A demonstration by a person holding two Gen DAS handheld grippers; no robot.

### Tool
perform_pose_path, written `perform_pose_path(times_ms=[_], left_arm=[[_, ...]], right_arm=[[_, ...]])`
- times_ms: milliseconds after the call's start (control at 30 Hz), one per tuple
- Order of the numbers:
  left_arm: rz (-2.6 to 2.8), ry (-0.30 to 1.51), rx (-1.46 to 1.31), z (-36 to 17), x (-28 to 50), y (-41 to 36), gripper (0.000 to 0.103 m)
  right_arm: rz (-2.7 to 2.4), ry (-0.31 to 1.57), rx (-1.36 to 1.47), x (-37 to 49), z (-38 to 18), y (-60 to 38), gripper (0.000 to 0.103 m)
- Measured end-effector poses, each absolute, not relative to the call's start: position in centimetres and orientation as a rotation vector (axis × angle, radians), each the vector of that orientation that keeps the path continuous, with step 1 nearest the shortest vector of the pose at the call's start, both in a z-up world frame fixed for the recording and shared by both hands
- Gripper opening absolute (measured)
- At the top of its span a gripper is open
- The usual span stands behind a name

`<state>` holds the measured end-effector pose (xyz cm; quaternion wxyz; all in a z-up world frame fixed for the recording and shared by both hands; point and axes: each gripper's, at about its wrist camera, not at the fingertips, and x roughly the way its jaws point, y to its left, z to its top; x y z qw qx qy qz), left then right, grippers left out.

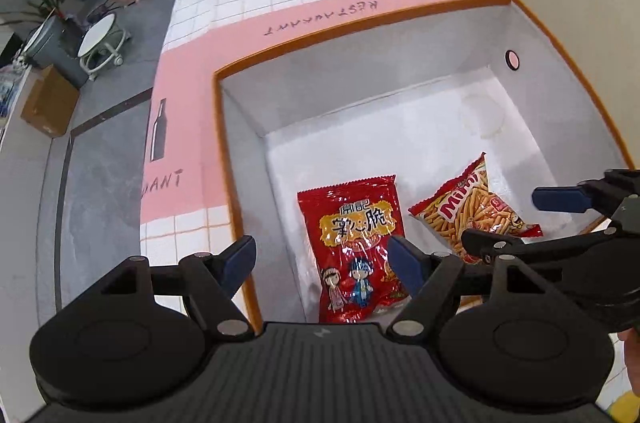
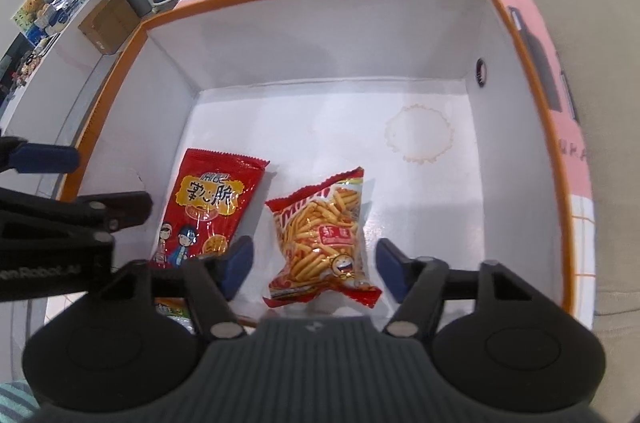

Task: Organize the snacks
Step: 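Open both tools to drop the two bags into the box, then withdraw both tools from the box back toward the snack pile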

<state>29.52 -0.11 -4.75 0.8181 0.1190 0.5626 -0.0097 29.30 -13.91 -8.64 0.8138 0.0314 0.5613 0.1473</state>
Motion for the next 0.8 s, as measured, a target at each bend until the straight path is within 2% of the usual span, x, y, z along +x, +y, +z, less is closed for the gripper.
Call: perform_pose_path(times_ms=[133,300,800], left_arm=[[-0.006,1.181,0.222,-3.8,28.4,0.3,0.088],[0.009,1.126,0.090,-1.9,26.2,1.3,0.088],[0.034,0.955,0.035,1.6,17.5,0.7,0.088]], right_arm=[[0.299,1.171,0.060,28.6,-7.3,-14.1,0.074],[0.292,1.110,0.064,26.9,-5.3,-14.9,0.082],[0.297,0.867,0.020,18.1,0.9,-17.0,0.085]])
